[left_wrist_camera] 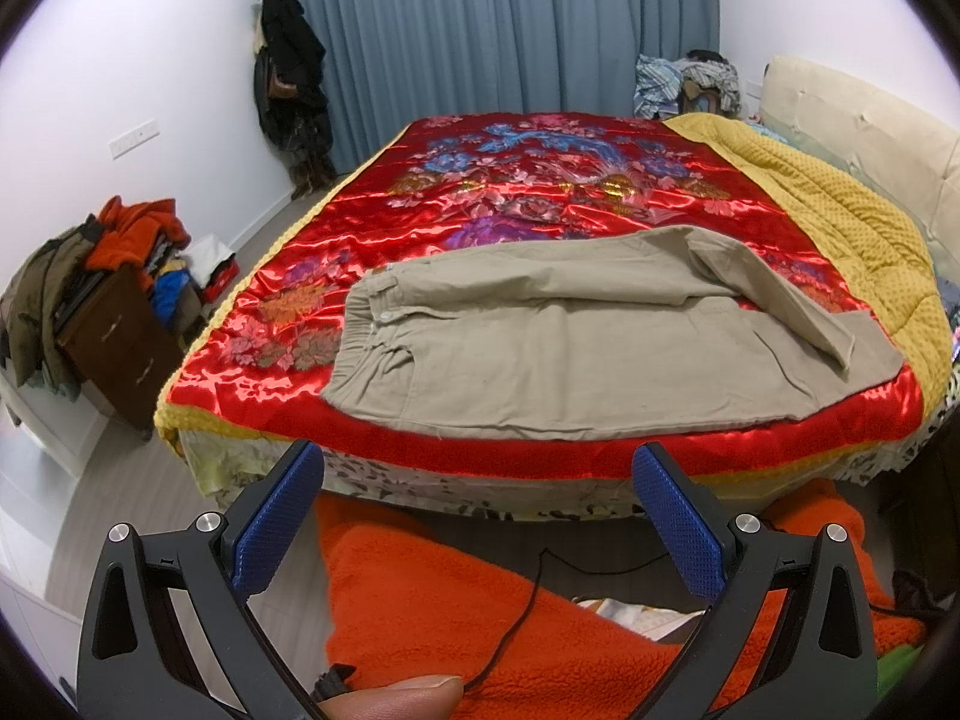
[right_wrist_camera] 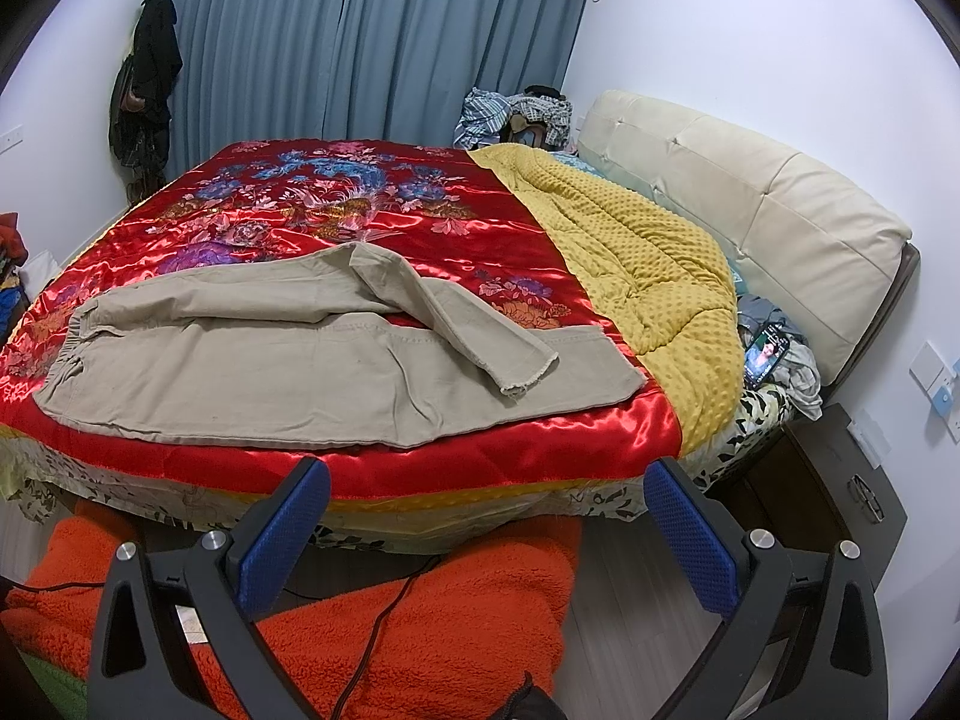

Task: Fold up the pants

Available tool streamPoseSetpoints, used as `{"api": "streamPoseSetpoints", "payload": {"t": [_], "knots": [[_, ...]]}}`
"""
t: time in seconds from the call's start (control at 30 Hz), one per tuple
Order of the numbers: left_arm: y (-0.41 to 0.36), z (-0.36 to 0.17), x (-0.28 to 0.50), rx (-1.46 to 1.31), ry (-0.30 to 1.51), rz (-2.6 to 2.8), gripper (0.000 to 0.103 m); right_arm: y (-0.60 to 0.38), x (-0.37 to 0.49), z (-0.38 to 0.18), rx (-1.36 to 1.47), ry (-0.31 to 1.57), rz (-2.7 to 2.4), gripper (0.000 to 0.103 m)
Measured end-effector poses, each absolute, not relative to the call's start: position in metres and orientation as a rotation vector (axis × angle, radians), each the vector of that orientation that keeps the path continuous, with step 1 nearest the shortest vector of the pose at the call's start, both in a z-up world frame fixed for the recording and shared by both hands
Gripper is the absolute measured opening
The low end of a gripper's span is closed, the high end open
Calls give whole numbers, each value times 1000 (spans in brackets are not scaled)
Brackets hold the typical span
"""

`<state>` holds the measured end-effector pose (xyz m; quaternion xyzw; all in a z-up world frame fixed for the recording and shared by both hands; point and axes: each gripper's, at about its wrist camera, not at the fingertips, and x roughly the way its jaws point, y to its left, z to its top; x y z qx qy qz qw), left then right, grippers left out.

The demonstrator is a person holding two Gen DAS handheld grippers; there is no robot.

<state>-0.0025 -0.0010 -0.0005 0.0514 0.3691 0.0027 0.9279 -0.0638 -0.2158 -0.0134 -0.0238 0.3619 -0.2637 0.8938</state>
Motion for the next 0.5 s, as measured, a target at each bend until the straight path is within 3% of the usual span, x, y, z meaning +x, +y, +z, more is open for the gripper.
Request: {"api": "streamPoseSetpoints", "payload": {"t": [0.5], "knots": [[-2, 0, -3, 106, 757, 6, 103, -216, -64, -14, -49, 751, -546, 103]]}}
